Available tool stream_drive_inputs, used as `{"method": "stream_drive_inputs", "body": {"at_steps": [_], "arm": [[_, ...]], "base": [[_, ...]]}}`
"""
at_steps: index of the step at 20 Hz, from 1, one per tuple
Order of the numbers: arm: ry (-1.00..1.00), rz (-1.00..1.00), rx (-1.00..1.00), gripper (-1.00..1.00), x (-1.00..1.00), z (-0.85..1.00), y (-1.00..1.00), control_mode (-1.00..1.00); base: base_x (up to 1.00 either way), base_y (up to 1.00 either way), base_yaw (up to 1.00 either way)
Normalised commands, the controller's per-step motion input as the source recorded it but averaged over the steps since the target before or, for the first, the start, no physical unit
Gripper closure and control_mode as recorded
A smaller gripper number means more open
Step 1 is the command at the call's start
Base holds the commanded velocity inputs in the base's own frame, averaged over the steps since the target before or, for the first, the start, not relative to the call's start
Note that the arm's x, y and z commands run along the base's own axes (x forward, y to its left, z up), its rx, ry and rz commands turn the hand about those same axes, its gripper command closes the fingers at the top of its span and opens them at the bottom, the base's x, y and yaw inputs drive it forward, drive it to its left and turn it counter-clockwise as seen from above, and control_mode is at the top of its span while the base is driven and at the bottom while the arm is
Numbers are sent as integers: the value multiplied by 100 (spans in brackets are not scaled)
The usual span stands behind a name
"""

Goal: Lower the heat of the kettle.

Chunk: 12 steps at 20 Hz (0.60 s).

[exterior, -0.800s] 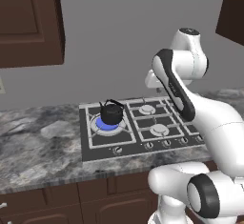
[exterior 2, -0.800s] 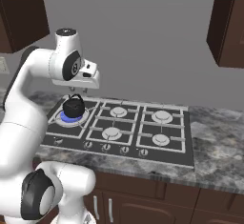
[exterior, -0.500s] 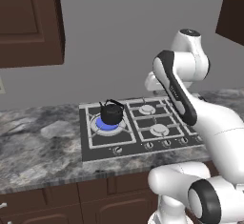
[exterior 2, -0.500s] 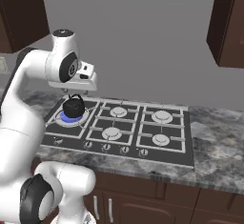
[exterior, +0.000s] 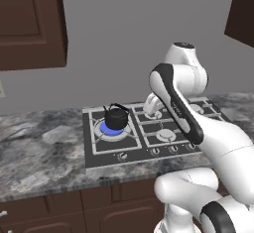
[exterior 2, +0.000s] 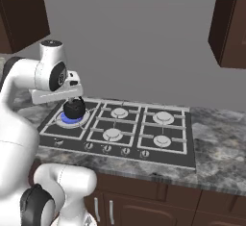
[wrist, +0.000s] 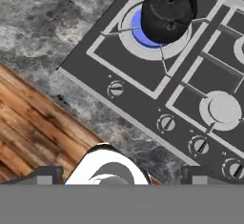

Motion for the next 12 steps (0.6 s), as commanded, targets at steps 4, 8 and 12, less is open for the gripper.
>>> {"method": "stream_drive_inputs", "body": {"at_steps": [4,8,12], "arm": [[2,73,-17,-100,0,-2,37,-100],[0,84,-13,-100,0,-18,12,-100],[0,93,-5,-100,0,-46,0,-100]], "base": [[0,0,0],[0,0,0],[0,0,0]]}}
